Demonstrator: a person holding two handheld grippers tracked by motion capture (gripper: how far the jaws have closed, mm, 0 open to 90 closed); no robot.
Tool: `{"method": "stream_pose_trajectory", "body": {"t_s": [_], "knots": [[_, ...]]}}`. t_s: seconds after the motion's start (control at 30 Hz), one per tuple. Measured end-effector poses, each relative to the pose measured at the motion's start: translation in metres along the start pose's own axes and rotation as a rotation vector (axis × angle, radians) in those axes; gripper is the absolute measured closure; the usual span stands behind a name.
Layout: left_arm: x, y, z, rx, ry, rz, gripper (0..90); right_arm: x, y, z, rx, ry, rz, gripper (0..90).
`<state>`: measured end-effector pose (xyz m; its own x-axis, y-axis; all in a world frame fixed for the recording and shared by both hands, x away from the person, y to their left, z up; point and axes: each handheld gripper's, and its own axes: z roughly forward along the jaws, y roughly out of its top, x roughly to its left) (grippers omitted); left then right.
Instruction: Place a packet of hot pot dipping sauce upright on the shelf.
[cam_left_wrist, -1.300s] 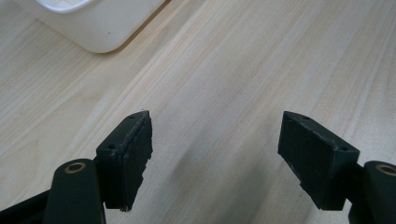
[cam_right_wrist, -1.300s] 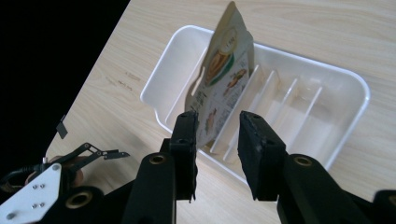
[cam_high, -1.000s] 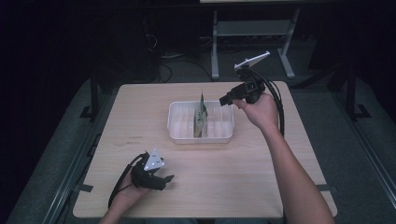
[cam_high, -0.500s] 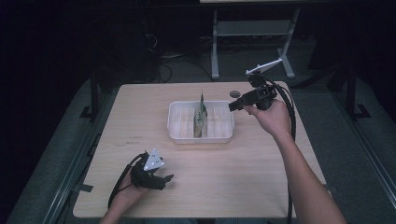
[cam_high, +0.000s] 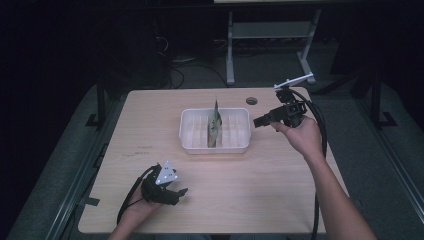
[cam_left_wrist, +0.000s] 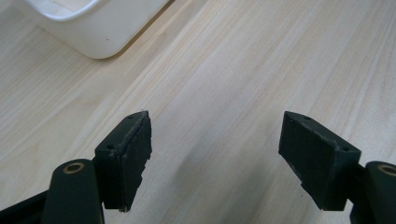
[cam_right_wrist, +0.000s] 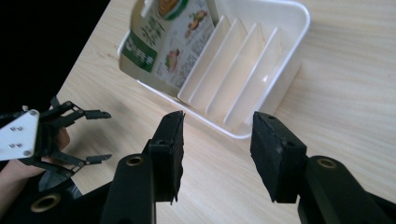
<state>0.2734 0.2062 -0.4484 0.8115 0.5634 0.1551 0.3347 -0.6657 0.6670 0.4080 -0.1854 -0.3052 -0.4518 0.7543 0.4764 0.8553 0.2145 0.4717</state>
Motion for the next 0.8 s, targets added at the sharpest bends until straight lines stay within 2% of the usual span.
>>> {"method": "stream_pose_trajectory", "body": {"t_s": [0.2, 0.8], "knots": [[0.0, 0.0, -0.001, -0.003, -0.005, -0.003, 25.0, -0.012, -0.013, 0.001, -0.002, 0.005, 0.017, 52.9], [-0.001, 0.001, -0.001, -0.007, -0.008, 0.002, 24.9, -0.034, -0.054, 0.008, -0.012, 0.052, 0.044, 49.9]]}}
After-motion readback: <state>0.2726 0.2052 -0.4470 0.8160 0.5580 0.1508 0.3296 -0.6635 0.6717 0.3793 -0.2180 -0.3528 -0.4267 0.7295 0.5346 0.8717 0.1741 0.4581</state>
